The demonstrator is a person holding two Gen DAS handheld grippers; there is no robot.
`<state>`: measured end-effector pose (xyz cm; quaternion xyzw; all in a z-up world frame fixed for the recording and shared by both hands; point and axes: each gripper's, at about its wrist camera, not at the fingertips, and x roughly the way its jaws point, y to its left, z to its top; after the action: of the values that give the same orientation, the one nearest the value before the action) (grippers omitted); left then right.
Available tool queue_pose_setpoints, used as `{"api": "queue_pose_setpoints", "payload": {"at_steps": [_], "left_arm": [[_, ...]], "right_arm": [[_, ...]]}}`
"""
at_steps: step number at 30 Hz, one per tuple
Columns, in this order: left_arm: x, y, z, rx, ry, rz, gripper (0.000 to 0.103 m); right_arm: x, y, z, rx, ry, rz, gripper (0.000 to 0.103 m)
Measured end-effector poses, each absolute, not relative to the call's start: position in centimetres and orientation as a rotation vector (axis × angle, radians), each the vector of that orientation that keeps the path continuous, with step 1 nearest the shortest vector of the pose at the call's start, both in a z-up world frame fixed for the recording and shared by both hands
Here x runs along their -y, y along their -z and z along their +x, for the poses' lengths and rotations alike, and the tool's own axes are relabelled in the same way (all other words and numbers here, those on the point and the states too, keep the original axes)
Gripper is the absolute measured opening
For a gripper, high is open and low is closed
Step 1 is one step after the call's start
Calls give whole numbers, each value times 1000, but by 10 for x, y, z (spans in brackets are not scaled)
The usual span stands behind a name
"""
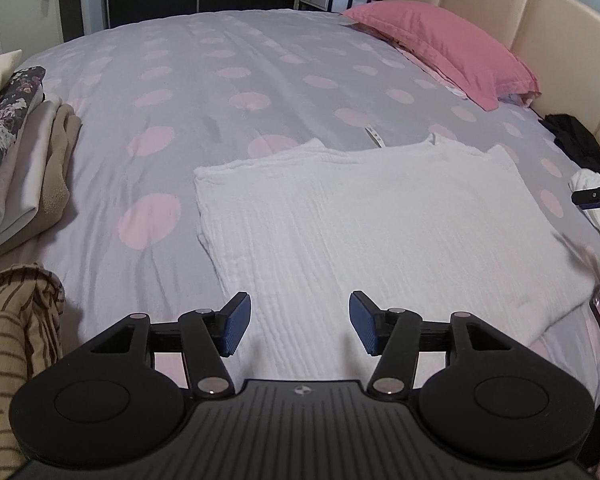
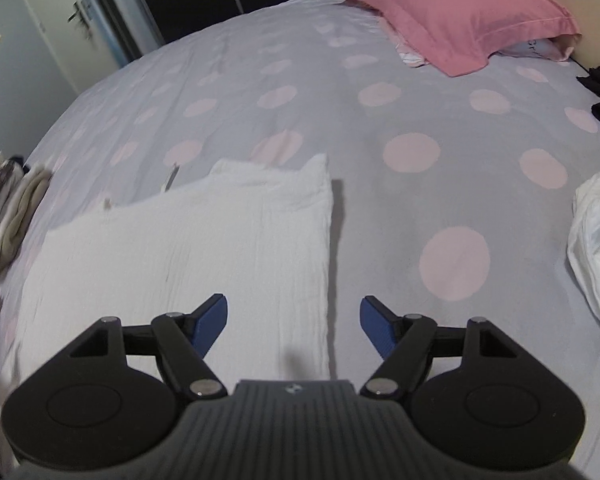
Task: Fold clothes
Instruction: 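Release the folded top with both grippers and pull back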
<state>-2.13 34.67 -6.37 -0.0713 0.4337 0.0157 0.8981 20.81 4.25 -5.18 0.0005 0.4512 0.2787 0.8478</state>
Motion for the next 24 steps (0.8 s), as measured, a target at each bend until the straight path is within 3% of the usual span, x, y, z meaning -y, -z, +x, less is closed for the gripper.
{"api": "queue_pose_setpoints", "payload": {"at_steps": [13,24], "left_arm": [[-351,70,-5,-907,-33,-170,53],[-360,78,8,-913,-34,-216,53]], "right_arm": [[-76,67,241,-982,-595,67,73],[-75,106,272,-1154,-560,121,73]]}}
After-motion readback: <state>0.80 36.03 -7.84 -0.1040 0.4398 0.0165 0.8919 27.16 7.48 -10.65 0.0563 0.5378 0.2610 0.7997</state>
